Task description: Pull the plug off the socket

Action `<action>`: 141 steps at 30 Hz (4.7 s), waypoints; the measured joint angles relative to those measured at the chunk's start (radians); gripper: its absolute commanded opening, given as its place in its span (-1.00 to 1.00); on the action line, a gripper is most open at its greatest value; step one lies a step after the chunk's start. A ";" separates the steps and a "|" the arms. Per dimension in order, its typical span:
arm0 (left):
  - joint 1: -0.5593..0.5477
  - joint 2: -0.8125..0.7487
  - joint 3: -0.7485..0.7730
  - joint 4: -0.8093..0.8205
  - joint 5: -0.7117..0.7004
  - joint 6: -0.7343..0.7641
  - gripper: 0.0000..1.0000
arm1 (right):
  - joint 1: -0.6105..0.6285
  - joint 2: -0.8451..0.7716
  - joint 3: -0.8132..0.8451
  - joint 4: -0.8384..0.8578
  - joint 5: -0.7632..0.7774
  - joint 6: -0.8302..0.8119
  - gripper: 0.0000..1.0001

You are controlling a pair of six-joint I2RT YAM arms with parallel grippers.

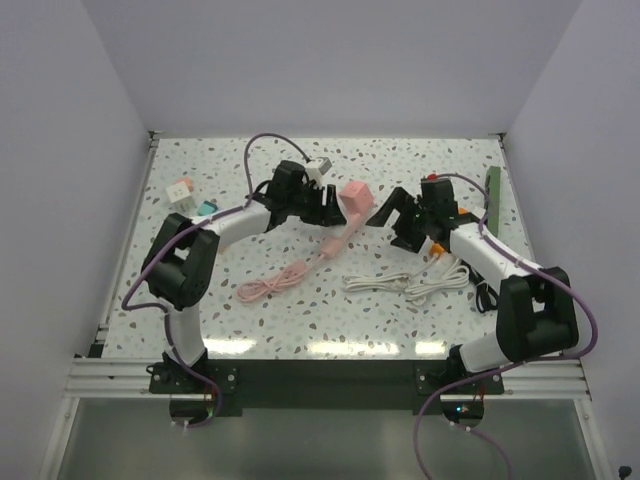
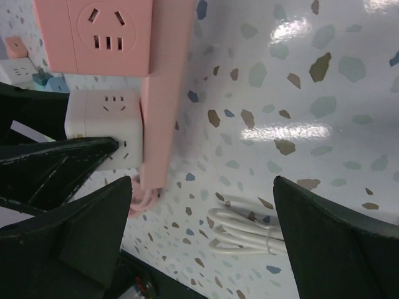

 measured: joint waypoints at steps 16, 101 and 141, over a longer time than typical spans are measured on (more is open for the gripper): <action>-0.058 -0.057 -0.097 0.288 0.000 -0.369 -1.00 | 0.097 0.018 -0.021 0.217 0.235 0.214 0.89; 0.079 -0.296 -0.341 0.334 0.355 -0.311 1.00 | 0.071 0.145 0.121 0.004 0.016 -0.166 -1.00; -0.086 -0.087 -0.267 0.359 0.246 -0.346 -1.00 | 0.078 0.114 0.121 0.021 -0.014 -0.153 -1.00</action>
